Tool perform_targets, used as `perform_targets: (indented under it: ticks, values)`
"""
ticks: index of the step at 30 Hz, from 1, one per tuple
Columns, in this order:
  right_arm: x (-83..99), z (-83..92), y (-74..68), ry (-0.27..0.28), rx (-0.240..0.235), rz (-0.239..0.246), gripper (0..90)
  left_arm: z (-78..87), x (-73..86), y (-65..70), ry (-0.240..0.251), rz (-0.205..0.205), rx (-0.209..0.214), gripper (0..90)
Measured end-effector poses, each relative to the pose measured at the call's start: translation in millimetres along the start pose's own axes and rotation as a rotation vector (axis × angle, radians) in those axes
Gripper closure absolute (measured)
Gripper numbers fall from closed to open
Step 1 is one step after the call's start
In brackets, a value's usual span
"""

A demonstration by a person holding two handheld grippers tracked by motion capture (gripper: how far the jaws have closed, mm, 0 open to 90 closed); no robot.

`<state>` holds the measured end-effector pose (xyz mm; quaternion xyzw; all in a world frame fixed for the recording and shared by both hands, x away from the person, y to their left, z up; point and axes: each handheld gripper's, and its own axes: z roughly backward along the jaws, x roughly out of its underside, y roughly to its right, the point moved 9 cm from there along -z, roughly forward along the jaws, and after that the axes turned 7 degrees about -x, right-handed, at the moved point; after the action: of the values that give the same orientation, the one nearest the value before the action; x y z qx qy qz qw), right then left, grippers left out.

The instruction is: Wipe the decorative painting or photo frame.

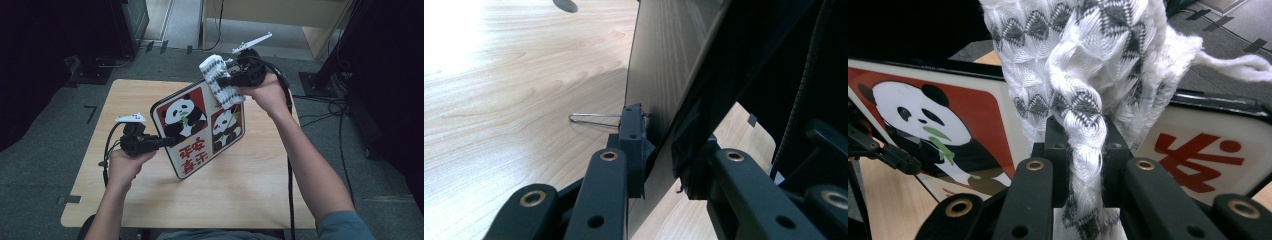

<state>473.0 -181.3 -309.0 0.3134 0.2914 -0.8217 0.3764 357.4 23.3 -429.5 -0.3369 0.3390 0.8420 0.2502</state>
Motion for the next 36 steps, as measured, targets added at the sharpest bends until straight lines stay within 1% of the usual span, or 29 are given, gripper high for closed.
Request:
perform_targets:
  ticks: [6, 10, 17, 19, 20, 23, 30, 36]
  values:
    - [5.1, -2.0, 1.9, 0.001, -0.006, -0.004, 81.0, 0.0, 0.0, -0.1, 0.001, -0.001, 0.001, 76.3]
    - [10.3, -4.1, 3.4, -0.008, -0.006, -0.001, 81.0, 0.0, 0.3, 0.1, 0.006, -0.009, 0.005, 76.3]
    - [16.1, -6.8, 4.7, -0.014, -0.009, 0.0, 81.0, 0.0, 0.3, 0.2, 0.005, -0.006, 0.007, 76.2]
    - [19.2, -8.5, 4.9, -0.021, -0.011, -0.002, 81.0, -0.1, 0.3, 0.2, 0.006, -0.005, 0.008, 76.2]
    - [21.8, -9.9, 4.9, -0.022, -0.015, -0.011, 81.0, 0.0, 0.4, 0.2, 0.005, -0.006, 0.008, 76.2]
    - [25.4, -11.6, 6.2, -0.021, -0.017, -0.006, 81.0, 0.1, 0.5, 0.4, 0.005, -0.008, 0.008, 76.2]
    - [36.9, -16.9, 10.1, -0.043, -0.019, -0.016, 81.0, 0.2, 0.6, 0.2, 0.005, -0.007, 0.012, 76.1]
    - [44.1, -20.4, 11.7, -0.05, -0.024, -0.023, 81.0, 0.2, 0.7, 0.2, 0.005, -0.009, 0.012, 76.0]
